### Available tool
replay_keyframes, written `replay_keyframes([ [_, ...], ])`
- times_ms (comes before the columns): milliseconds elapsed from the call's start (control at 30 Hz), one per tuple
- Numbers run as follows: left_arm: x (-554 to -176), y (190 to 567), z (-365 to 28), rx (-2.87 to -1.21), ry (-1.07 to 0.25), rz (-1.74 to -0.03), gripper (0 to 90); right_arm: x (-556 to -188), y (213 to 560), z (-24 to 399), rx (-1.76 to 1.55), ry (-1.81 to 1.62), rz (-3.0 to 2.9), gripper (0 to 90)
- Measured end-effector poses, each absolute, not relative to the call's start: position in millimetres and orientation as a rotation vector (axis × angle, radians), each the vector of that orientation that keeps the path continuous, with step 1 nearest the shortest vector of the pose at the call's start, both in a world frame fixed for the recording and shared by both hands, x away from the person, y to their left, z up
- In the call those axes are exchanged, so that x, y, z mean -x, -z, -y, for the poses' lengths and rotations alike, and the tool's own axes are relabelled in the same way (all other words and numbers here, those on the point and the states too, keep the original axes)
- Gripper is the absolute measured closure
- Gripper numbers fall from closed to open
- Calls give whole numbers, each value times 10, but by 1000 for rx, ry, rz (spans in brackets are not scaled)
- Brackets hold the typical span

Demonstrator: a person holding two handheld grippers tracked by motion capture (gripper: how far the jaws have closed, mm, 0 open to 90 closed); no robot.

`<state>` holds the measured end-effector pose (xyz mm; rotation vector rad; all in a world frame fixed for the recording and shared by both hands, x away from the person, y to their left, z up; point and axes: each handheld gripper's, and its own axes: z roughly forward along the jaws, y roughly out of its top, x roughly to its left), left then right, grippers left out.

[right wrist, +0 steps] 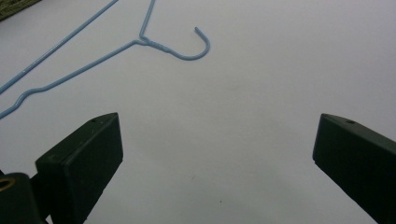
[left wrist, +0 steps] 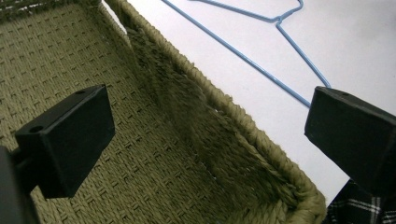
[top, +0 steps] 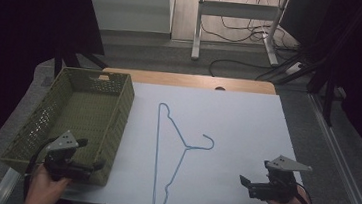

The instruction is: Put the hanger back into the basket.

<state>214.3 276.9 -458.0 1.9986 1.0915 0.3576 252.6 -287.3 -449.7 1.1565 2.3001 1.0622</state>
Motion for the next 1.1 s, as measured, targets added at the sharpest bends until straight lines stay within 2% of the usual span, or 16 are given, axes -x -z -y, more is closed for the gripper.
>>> replay_keyframes([
  [367,-2172,4465,-2695,-1982,-277,-1071,28,-2547,4464,2845,-1149,-1052,-2304,6],
  [1100,-2400,4278,-2033,-2086,-246,-887,8,-2686,4333,2672,-1168,-1096,-2333,5],
])
